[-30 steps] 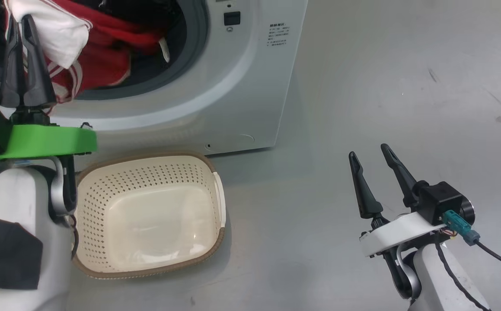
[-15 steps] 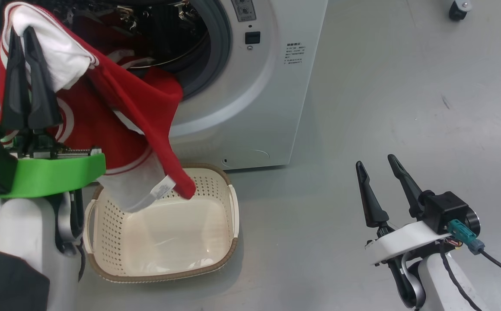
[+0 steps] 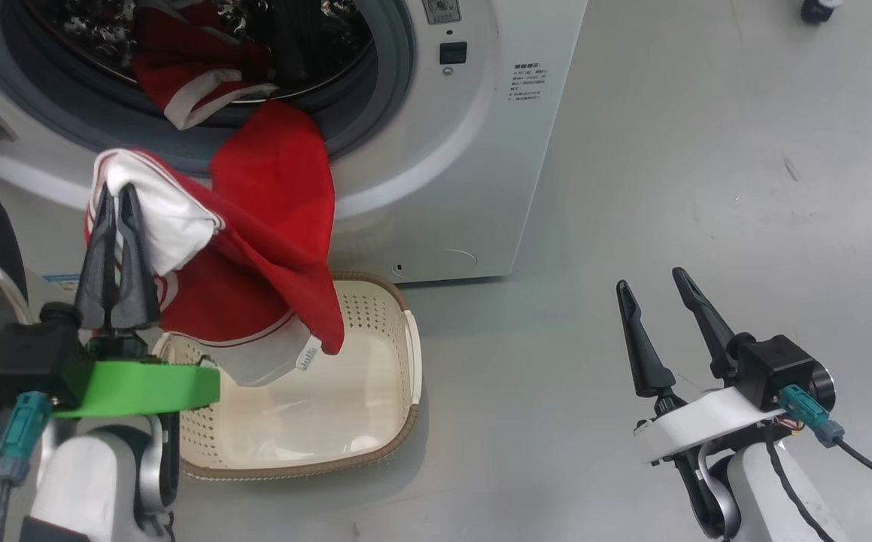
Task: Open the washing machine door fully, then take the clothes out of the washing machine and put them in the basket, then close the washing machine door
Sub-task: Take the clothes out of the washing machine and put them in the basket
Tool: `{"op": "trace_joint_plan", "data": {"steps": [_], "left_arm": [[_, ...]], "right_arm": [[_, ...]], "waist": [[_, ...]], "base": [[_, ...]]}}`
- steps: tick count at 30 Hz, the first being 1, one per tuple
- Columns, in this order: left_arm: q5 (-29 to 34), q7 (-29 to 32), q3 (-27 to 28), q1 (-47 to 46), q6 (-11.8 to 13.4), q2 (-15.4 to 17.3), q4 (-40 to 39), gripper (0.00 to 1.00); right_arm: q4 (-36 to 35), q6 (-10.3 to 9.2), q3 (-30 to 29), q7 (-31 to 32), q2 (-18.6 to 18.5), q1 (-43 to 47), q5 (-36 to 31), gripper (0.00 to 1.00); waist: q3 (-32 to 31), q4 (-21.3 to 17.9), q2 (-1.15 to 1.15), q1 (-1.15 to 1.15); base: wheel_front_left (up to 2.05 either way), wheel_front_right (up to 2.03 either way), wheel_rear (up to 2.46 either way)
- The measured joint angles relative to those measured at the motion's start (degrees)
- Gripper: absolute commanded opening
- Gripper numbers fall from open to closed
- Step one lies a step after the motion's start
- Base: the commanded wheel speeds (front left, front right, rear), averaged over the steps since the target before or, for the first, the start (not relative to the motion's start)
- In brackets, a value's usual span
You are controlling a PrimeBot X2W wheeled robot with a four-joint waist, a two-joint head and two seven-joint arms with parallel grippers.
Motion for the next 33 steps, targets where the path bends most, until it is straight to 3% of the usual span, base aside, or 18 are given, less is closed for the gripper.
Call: {"op": "trace_joint_plan", "data": {"steps": [10,21,33], "left_arm": [[-2.4,1.7,-0.1,4.0,0.3,-0.7,3.1,0.0],[-4.8,4.0,-0.3,4.8,0.3,-1.3,13.4,0.0],[-6.6,6.0,1.8,-4.1,0.3,-1.3,23.3,0.0]], "right_arm": [[-0.9,0.33,0.4,0.0,0.0,-0.1,-0.1,1.0],[-2.7,0.76,1.6,0.0,0.0,-2.8,-0.1,1.0],[-5.1,0.76,2.2,0.0,0.0,-6.9,1.0,1.0]], "waist": [[2.7,-0.6,0.0,0.0],[8.4,-2.2,0.0,0.0],[15.8,-4.8,0.0,0.0]], "base": [[0.0,0.0,0.0],[0.0,0.0,0.0],[0.0,0.0,0.0]]}}
